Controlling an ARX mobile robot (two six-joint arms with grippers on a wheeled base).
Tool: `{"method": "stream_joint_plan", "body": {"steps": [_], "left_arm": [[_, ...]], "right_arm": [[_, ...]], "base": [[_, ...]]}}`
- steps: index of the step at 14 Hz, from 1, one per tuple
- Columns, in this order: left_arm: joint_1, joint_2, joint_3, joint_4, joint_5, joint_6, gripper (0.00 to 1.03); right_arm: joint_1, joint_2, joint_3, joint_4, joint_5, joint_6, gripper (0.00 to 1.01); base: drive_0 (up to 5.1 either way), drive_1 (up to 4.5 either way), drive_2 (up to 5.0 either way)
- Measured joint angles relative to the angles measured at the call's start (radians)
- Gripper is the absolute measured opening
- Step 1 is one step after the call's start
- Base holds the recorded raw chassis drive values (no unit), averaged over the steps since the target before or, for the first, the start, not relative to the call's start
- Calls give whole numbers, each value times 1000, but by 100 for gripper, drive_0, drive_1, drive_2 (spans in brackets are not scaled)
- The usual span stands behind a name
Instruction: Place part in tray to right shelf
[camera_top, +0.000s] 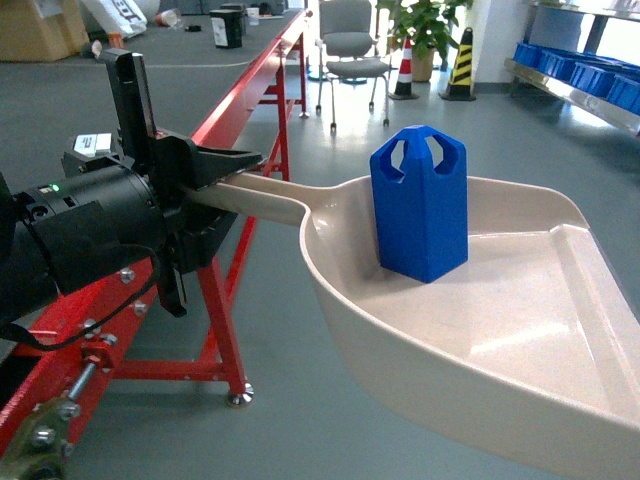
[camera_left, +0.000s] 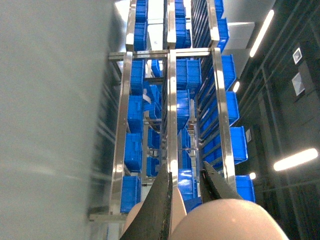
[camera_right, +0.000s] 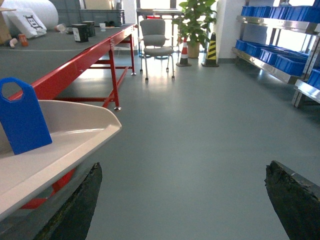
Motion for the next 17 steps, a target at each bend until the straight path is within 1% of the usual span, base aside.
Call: {"method": "stream_joint_plan", "body": {"steps": [4,7,10,17], "left_arm": [[-2,0,0,2,8,0,13],[0,0,0,1,1,2,13],[-3,0,0,0,10,1,13],[-2,0,0,2,8,0,13]], "right_arm": [[0,0,0,5,0,0,98],[0,0,0,2,0,0,98],[0,0,0,3,0,0,98],[0,0,0,3,0,0,98]], "base": [[507,-238,-238],[491,-255,-255],[494,-251,-251],[511,-234,-234]]}}
